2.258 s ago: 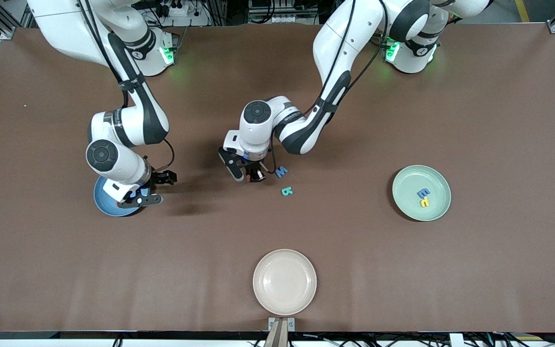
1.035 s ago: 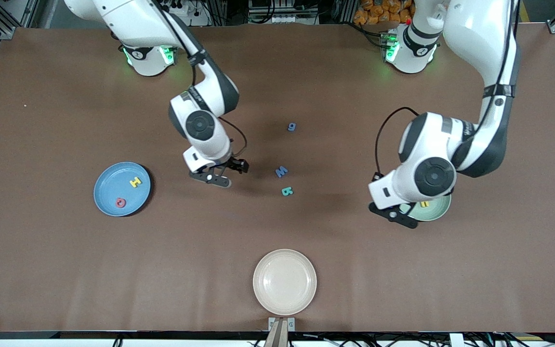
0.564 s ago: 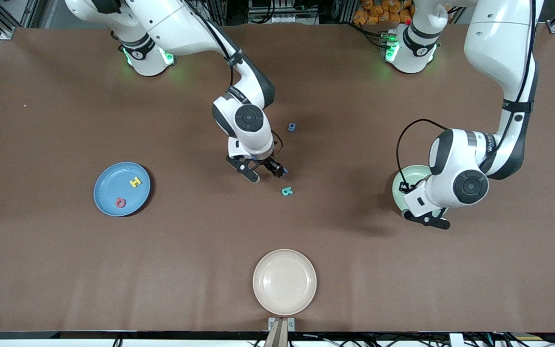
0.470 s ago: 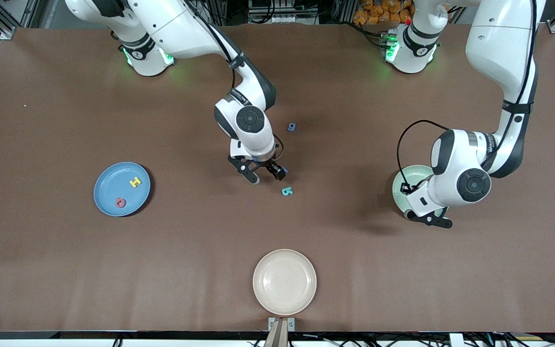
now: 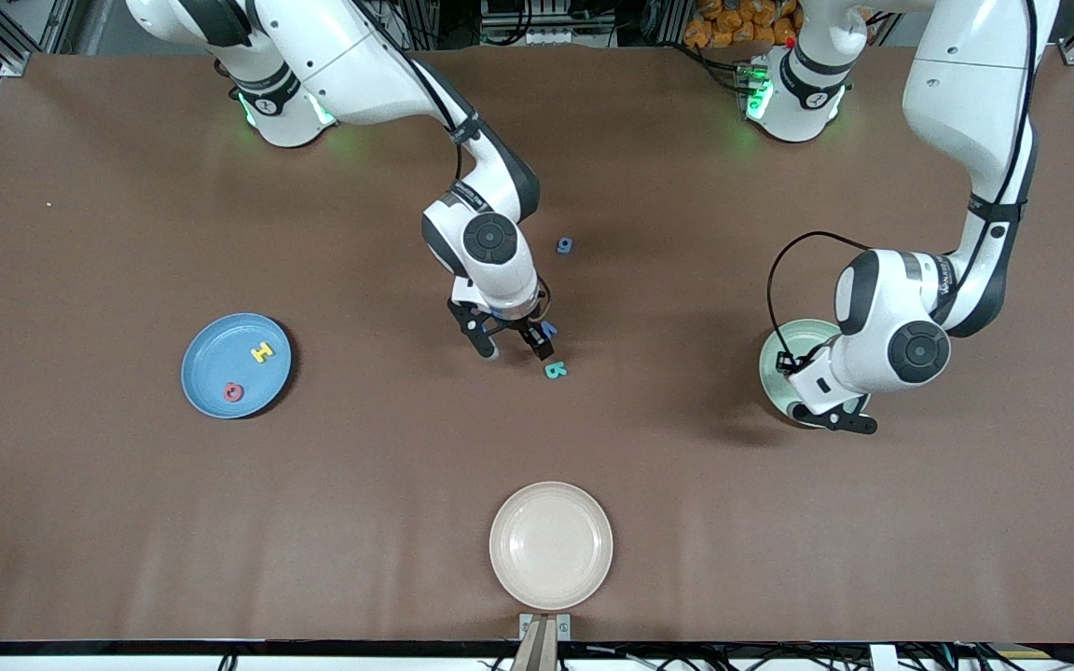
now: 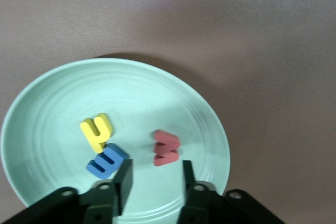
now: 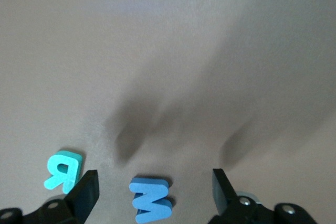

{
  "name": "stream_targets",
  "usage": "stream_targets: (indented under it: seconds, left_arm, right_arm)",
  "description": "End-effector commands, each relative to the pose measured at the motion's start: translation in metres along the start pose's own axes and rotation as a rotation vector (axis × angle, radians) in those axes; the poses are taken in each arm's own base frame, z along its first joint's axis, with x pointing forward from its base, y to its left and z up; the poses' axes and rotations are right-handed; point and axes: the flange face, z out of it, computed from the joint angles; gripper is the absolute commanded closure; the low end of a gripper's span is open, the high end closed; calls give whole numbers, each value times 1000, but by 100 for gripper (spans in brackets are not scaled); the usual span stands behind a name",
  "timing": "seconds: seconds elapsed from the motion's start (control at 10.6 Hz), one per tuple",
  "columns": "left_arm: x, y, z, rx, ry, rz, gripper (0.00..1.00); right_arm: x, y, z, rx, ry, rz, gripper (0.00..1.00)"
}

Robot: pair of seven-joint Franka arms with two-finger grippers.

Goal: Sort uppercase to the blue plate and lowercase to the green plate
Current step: 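Lower the right gripper toward the blue W while the left releases w, then grasp the blue W with the right gripper while the left gripper returns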

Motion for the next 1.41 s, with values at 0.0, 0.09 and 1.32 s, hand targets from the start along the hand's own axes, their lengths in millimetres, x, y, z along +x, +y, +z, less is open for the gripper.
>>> stream_targets:
  seconds: [0.0,0.09,1.32]
  left_arm:
    - [-11,-3,-28,-28,39,-15,0]
    - [-15,3,-40,-28,43,-12,0]
    - [-94,261,-87,-13,7,-214,0]
  right_arm:
    - [-10,-7,4,4,-7,29,10]
    - [-12,-9,1,3,-10,52,11]
    - [-34,-4,16,-14,-19,28,36]
